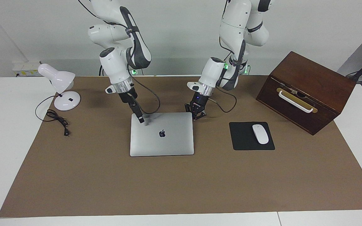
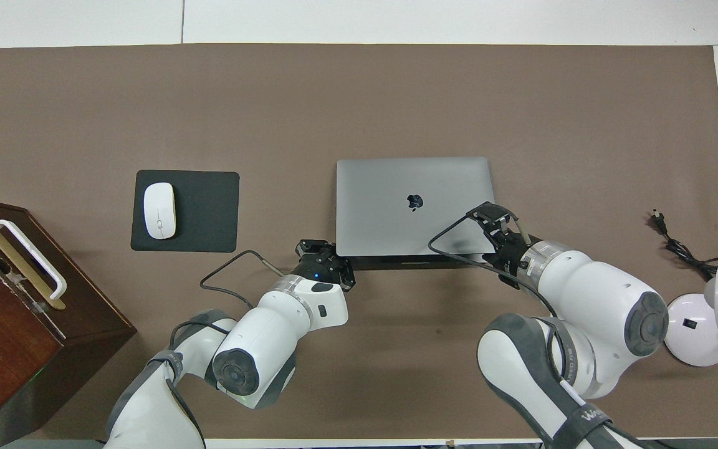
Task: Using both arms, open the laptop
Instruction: 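Hold the laptop base with the left gripper and pinch the lid edge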
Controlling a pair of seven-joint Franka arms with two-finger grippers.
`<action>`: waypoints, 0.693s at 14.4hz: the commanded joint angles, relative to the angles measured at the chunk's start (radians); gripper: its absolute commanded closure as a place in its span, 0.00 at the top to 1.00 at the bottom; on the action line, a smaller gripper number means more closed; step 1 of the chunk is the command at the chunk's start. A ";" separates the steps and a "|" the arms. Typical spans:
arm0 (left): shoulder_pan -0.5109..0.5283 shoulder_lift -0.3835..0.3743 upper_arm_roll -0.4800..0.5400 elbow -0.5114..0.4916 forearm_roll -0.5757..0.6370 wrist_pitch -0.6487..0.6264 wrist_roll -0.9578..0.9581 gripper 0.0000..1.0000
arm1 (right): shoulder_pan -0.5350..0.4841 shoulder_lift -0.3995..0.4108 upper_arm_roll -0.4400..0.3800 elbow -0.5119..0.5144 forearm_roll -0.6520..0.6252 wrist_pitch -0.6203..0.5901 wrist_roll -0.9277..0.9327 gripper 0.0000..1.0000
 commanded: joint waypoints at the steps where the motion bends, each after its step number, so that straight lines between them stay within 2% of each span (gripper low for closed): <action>1: -0.010 0.037 0.016 0.019 -0.006 0.018 0.022 0.00 | -0.014 0.031 0.007 0.046 0.027 0.011 -0.045 1.00; 10: -0.009 0.040 0.016 0.019 -0.004 0.018 0.022 0.00 | -0.016 0.074 0.008 0.130 0.069 0.012 -0.043 1.00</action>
